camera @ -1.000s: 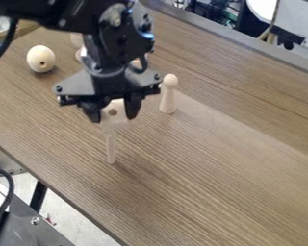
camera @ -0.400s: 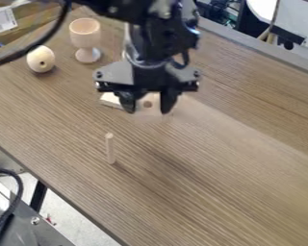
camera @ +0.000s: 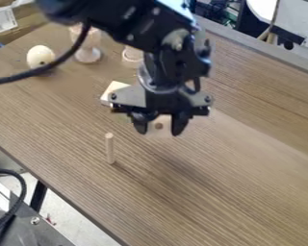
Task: Remove the cube with the hole from the small pole and put it to the right
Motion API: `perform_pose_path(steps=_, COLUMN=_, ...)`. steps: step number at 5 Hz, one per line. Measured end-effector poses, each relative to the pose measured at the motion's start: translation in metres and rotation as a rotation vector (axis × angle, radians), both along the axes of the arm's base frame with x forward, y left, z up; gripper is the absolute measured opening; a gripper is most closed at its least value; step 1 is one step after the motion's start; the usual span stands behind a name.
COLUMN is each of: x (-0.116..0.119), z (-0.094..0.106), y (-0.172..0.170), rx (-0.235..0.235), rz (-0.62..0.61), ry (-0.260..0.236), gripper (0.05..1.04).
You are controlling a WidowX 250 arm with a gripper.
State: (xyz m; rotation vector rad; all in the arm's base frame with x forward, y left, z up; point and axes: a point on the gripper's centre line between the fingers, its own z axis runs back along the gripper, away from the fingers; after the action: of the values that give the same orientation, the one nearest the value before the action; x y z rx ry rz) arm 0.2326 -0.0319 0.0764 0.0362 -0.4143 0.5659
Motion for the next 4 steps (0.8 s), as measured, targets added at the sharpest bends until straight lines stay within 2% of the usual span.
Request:
perform_pose_path(steps=2, x=0.001, z=-0.018, y=-0.005, rx=-0.023, rz=-0.060, ry=-0.005, gripper=0.546)
perform_pose_path(steps=4, x=0.000, z=-0.039, y=-0.008, rx=-0.032, rz=-0.090, ry=0.037, gripper=0.546)
